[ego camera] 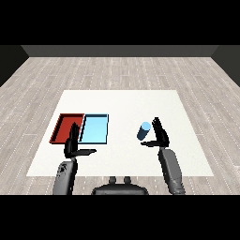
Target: Pick the blue can and put it in the blue box
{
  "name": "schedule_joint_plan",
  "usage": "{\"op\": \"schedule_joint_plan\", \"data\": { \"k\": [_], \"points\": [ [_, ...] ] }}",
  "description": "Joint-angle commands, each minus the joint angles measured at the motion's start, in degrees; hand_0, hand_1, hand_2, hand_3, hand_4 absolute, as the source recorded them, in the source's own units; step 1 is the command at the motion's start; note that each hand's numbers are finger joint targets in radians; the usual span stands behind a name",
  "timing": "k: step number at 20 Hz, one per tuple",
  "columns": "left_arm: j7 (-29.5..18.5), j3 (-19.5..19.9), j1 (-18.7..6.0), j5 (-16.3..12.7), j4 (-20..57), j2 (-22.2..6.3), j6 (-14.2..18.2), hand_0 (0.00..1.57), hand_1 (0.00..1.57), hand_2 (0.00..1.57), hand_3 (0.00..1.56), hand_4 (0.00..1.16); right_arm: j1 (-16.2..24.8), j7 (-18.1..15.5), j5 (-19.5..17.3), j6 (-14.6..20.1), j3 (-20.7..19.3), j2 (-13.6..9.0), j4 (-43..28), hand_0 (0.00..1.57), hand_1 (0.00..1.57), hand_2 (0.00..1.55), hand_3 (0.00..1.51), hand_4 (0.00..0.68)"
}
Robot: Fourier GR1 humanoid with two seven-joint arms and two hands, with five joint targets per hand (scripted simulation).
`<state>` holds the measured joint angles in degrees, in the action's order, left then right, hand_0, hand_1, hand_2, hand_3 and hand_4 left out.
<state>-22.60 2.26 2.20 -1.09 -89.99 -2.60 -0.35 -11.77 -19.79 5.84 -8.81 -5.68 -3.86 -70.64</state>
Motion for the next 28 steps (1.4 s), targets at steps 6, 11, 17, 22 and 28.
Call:
{"op": "schedule_joint_plan", "data": {
  "k": [6,11,17,22,28],
  "points": [
    [0.0,0.7,-1.8,-1.2,2.9,-0.1,-1.1,0.0,0.0,0.0,0.0,0.0,-6.9,-1.8,-0.4,3.2,-2.3,0.2,13.5,0.0,0.0,0.0,0.0,0.0],
    [0.9,-2.2,1.9,2.1,-2.0,1.6,1.8,0.0,0.0,0.0,0.0,0.0,-9.0,1.9,1.0,4.3,-2.2,0.6,12.5,0.0,0.0,0.0,0.0,0.0],
    [2.1,0.5,1.1,-0.9,-2.1,-0.4,-0.2,0.0,0.0,0.0,0.0,0.0,-13.7,-2.4,2.5,2.7,-4.6,-0.9,23.0,0.0,0.0,0.0,0.0,0.0],
    [2.6,-1.0,1.5,1.6,-4.5,0.3,1.7,0.0,0.0,0.0,0.0,0.0,-10.4,-6.2,3.1,-0.8,-4.2,-1.3,25.8,0.0,0.0,0.0,0.0,0.0],
    [0.5,-0.4,-1.2,1.8,-0.8,1.2,2.7,0.0,0.0,0.0,0.0,0.0,-15.1,-2.8,4.9,2.4,-4.8,-0.3,27.5,0.0,0.0,0.0,0.0,0.0]
  ]
}}
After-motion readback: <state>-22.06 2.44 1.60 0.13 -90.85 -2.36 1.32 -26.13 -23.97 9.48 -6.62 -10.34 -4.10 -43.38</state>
